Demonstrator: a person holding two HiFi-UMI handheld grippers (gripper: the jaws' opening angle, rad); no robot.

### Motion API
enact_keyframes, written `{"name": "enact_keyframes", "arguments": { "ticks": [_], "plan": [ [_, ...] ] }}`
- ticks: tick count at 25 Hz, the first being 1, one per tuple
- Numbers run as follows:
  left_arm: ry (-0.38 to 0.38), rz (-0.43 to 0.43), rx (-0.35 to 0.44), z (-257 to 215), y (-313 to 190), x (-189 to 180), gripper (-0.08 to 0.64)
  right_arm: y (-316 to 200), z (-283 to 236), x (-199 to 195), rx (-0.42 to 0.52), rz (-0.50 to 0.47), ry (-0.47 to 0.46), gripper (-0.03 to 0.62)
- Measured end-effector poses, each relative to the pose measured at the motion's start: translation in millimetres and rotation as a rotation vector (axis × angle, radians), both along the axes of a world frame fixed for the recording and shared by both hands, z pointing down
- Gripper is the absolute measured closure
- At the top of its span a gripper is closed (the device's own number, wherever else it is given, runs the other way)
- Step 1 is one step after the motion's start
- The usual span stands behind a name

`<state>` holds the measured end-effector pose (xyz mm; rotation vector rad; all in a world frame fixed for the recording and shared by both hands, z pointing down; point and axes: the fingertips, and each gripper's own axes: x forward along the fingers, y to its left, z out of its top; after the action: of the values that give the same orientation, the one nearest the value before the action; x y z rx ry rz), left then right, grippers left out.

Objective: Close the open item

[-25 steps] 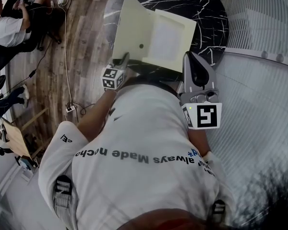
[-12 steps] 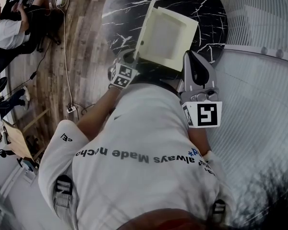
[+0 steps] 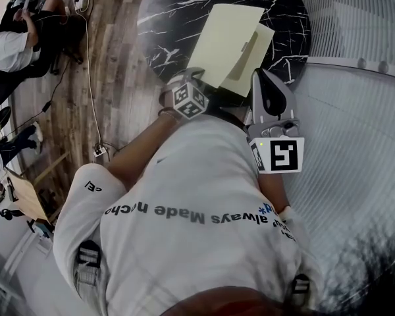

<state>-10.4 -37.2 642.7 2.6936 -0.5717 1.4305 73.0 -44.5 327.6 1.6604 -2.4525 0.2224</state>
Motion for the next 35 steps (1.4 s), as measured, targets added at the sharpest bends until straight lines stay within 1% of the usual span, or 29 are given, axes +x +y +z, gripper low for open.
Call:
{"name": "enact_keyframes", "arguments": {
  "ticks": [4, 9, 13, 19, 25, 35],
  "plan": [
    [-0.052, 0.071, -0.009, 8, 8, 17, 0.491, 3, 5, 3, -0.013, 0.013, 0.003, 0.591],
    [-0.111, 0.128, -0.014, 20, 12, 32, 0.489, 4, 26, 11, -0.046, 0.036, 0.019, 0.591],
    [-0.165, 0.173, -0.017, 31, 18, 40, 0.482, 4, 54, 19, -0.104, 0.064, 0.033, 0.591],
    [-0.199, 0.214, -0.024, 43, 25, 49, 0.477, 7, 96, 33, -0.187, 0.092, 0.063, 0.591],
    [-0.236, 0.251, -0.032, 54, 30, 55, 0.472, 4, 151, 51, -0.280, 0.115, 0.110, 0.591],
    [-0.298, 0.287, -0.042, 65, 34, 61, 0.463, -16, 273, 92, -0.485, 0.156, 0.210, 0.591]
  ]
}}
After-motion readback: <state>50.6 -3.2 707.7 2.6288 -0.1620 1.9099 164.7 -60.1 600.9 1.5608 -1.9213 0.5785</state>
